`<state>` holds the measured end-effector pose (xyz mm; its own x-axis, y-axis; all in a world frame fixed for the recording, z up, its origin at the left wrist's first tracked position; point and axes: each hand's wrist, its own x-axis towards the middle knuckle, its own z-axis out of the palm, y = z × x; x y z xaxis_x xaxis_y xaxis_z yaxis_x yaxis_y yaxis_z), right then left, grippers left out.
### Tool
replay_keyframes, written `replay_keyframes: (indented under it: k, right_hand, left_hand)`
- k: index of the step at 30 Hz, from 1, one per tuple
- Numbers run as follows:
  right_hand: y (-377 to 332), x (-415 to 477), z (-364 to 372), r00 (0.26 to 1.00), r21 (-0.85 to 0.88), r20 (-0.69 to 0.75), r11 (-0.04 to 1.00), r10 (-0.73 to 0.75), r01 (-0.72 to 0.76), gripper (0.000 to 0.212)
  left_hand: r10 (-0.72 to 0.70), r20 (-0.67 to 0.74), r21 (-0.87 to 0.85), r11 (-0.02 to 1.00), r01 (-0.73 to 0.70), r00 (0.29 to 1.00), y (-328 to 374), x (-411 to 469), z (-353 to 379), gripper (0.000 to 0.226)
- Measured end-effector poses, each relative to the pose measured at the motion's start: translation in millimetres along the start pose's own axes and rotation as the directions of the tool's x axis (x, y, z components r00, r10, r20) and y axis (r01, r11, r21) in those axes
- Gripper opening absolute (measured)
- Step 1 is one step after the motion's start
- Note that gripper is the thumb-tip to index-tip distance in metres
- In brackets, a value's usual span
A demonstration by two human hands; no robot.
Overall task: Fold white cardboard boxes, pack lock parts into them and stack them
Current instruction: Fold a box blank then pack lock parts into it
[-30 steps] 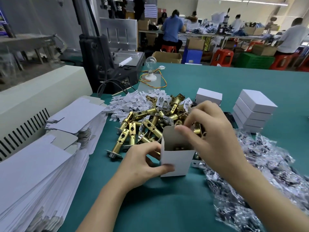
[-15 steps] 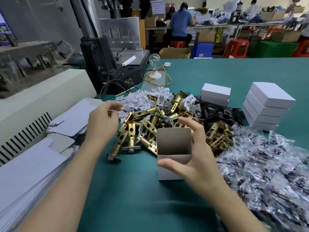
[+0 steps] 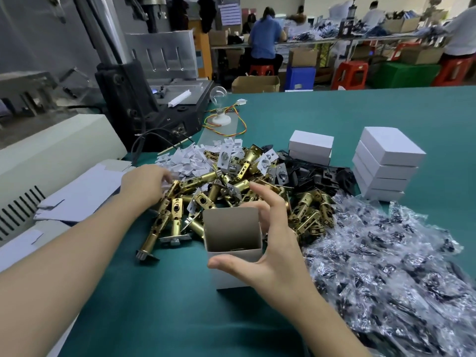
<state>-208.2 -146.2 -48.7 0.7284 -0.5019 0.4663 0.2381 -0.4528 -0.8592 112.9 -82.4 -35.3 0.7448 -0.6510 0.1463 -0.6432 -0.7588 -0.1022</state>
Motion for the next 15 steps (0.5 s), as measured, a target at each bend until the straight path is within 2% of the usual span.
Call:
replay_keyframes:
  k: [3, 8, 10, 13, 15]
  right_hand:
    - [1, 0, 0, 1.000, 0.010, 0.003, 1.000, 0.002, -0.002, 0.105]
    - [0, 1, -2, 1.000, 0.037, -0.014, 0.999, -0.002, 0.002, 0.103]
    - [0, 1, -2, 1.000, 0.046, 0.002, 0.999, 0.015, -0.015, 0.103]
    - [2, 2, -5, 0.999, 0.029, 0.036, 0.999, 0.026, -0.027, 0.104]
    - [3, 4, -9, 0.998, 0.020, 0.033, 0.998, 0.050, -0.051, 0.099]
  left_hand:
    - [0.000, -0.017, -0.046, 0.999, -0.001, 1.000, -4, 1, 3, 0.027]
    - [-0.010, 0.035, -0.071, 0.997, 0.013, 0.999, -6, -1, -7, 0.046]
    - [-0.061, -0.026, -0.110, 0.992, 0.058, 0.998, -2, -8, -21, 0.044]
    - [-0.115, -0.249, -0.398, 0.917, 0.006, 0.962, 3, -35, -46, 0.037]
    - [-0.149, -0.317, -0.684, 0.720, -0.117, 0.937, 9, -69, -66, 0.031]
